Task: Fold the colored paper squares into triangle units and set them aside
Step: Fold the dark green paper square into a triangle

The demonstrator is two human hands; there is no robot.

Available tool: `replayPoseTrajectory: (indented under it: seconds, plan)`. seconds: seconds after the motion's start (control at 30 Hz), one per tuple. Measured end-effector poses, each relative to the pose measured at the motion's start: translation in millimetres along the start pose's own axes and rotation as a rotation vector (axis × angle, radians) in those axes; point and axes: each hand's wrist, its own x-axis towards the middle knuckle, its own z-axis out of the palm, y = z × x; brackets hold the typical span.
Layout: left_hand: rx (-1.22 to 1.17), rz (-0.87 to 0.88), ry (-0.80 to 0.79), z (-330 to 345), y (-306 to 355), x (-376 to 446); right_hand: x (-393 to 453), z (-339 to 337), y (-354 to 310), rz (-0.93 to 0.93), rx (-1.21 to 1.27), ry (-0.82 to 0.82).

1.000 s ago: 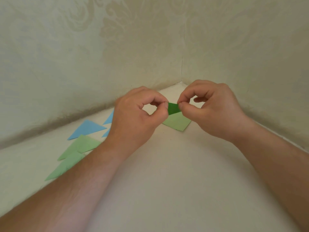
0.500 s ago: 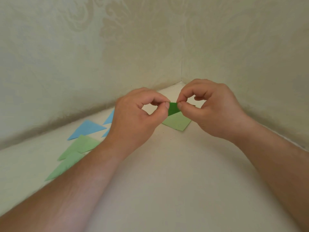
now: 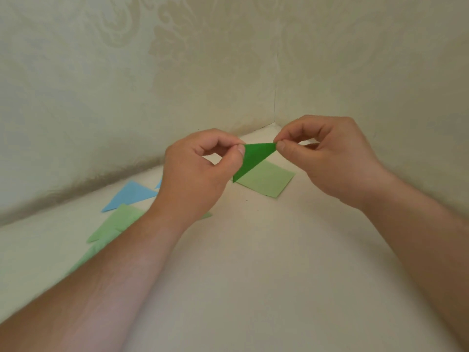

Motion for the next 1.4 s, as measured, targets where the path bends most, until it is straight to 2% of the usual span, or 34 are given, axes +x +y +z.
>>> replayPoseTrajectory:
  seconds: [0.1, 0.23, 0.3, 0.4, 0.5, 0.57, 0.7, 0.9, 1.1, 1.27, 1.4]
  plan:
    - [-0.106, -0.075, 0.013, 1, -1, 4, 2, -1, 1, 0.13, 0.205, -0.012]
    - [-0.317, -0.181, -0.004, 5, -2, 3, -1, 8, -1, 0.172, 0.247, -0.077]
    - [-0.358, -0.2, -0.054, 7, -1, 2, 0, 8, -1, 0.161, 0.255, -0.055]
    - [-0.313, -0.228, -0.183, 6, 0, -1, 1, 4, -3, 0.163, 0.324, -0.025]
    - [-0.141, -0.193, -0.391, 8, -1, -7, 0, 6, -2, 0.111, 0.295, -0.032]
    - [-0.111, -0.194, -0.428, 9, -1, -9, -2, 9, -3, 0.099, 0.287, -0.046]
    - [-0.104, -0.21, -0.41, 8, -4, -6, -2, 9, -1, 0.097, 0.301, -0.034]
    - [-0.115, -0.141, -0.332, 7, -6, -4, -4, 14, 1, 0.082, 0.324, -0.088]
    - [-0.297, -0.18, -0.218, 8, -9, -1, -3, 13, 1, 0.103, 0.295, -0.09]
    - [-0.226, -0.125, -0.304, 9, -10, -3, -7, 13, 0, 0.045, 0.063, -0.116]
    - [-0.228, -0.089, -0.223, 8, -12, 0, -10, 13, -3, -0.007, -0.074, -0.076]
